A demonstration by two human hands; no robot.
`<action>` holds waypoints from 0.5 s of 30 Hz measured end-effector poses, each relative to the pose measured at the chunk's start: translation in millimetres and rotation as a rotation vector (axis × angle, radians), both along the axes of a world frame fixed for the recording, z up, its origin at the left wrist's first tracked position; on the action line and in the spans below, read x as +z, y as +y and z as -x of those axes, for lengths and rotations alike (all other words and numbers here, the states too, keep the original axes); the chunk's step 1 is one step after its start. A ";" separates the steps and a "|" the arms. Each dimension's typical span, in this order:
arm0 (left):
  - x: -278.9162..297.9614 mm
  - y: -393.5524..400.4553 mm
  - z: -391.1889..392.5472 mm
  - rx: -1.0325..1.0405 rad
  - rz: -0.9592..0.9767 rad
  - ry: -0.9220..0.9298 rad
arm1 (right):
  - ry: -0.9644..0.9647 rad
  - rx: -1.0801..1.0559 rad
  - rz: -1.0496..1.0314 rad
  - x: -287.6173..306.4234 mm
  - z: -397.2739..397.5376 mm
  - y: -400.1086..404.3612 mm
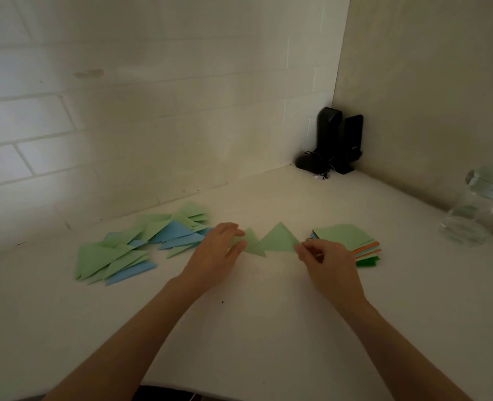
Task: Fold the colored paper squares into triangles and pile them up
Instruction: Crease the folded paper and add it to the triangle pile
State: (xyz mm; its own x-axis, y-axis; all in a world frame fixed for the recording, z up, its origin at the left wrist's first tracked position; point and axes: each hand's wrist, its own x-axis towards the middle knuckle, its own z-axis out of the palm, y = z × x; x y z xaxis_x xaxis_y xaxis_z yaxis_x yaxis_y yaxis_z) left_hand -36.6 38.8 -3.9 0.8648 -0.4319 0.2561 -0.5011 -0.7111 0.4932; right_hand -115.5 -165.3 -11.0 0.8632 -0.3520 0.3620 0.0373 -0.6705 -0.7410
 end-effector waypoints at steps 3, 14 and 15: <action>-10.0 6.4 -0.6 -0.071 -0.247 0.033 | 0.034 -0.049 -0.031 8.7 -20.9 3.2; -28.7 12.6 21.7 -0.138 -0.291 -0.253 | 0.267 0.039 -0.026 0.3 -70.3 33.0; -29.9 14.2 22.3 -0.137 -0.294 -0.266 | 0.278 0.043 -0.009 -2.9 -70.0 34.0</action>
